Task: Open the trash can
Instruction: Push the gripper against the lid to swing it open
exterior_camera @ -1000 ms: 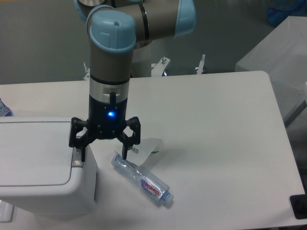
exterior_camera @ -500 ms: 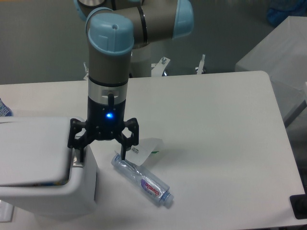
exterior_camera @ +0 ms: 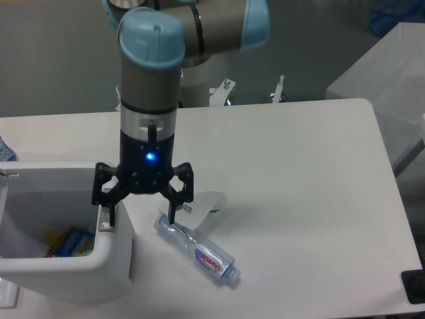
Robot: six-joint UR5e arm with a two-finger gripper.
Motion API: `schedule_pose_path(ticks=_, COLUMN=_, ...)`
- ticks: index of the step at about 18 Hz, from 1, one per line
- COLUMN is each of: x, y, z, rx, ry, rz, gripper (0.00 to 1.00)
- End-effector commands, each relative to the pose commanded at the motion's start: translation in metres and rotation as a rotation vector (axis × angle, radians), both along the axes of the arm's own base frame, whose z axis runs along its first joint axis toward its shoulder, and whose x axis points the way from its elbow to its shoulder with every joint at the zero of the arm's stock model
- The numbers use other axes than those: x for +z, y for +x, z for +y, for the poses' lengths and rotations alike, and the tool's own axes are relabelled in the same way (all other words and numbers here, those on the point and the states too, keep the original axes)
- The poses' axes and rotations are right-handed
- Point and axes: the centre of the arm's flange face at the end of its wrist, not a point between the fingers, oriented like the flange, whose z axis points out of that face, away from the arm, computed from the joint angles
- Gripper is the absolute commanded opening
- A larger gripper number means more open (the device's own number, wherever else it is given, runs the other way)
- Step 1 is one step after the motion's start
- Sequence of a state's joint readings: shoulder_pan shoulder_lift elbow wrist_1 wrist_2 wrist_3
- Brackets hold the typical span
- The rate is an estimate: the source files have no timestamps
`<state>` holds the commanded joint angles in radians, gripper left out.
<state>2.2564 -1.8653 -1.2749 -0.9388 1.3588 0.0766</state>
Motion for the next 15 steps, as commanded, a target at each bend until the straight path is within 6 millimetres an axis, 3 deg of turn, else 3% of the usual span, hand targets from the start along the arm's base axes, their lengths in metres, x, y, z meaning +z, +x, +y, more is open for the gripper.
schedule_pose_path(ticks=2, x=0.014, y=-0.03, z=-0.018, rx=0.065, ry=-0.028, rz=0.076, gripper=1.0)
schedule_pose_path(ticks=6, x=0.023, y=-0.058, z=-0.037, rx=0.069, ry=-0.082, rz=0.169, gripper=1.0)
schedule_pose_path(ticks=8, x=0.018, y=-0.073, z=-0.05, rx=0.064, ry=-0.141, rz=0.202, gripper=1.0)
schedule_pose_path(ticks=15, x=-0.007, y=-0.093, z=-0.069, rx=-0.134, ry=-0.372, rz=0.327, gripper=1.0)
